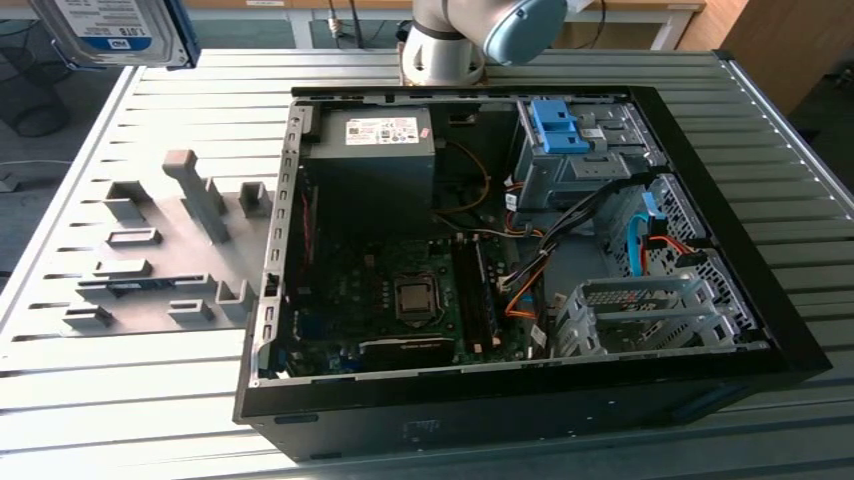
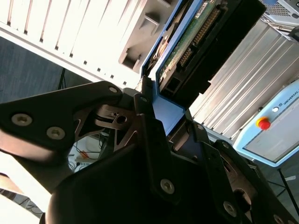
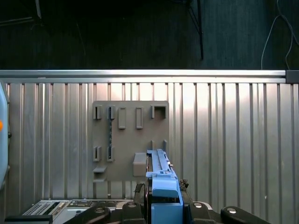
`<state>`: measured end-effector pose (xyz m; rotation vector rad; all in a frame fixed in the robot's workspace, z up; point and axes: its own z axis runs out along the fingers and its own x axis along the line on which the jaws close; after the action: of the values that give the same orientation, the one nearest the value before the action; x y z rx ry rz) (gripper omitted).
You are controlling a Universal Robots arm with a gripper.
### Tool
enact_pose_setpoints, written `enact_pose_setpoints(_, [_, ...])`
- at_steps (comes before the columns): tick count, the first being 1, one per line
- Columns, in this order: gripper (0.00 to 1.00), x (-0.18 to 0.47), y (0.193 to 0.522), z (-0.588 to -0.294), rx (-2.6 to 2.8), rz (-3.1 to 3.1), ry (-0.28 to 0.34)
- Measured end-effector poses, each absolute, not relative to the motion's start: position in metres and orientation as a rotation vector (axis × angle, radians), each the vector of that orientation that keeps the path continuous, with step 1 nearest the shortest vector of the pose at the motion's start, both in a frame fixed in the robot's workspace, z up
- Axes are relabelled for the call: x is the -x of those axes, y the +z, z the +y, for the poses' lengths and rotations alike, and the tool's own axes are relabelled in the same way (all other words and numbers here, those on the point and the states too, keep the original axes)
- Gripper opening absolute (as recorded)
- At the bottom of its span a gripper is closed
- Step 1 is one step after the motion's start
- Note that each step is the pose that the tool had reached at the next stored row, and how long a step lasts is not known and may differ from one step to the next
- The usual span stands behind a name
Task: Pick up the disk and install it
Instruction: 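Pick up the disk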
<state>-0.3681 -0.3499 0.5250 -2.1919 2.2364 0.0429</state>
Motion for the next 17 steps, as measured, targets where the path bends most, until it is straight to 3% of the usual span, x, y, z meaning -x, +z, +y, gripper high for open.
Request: enact_pose_setpoints(17, [0.36,0.356,0.525,-0.350,2.192,2.237,0.043])
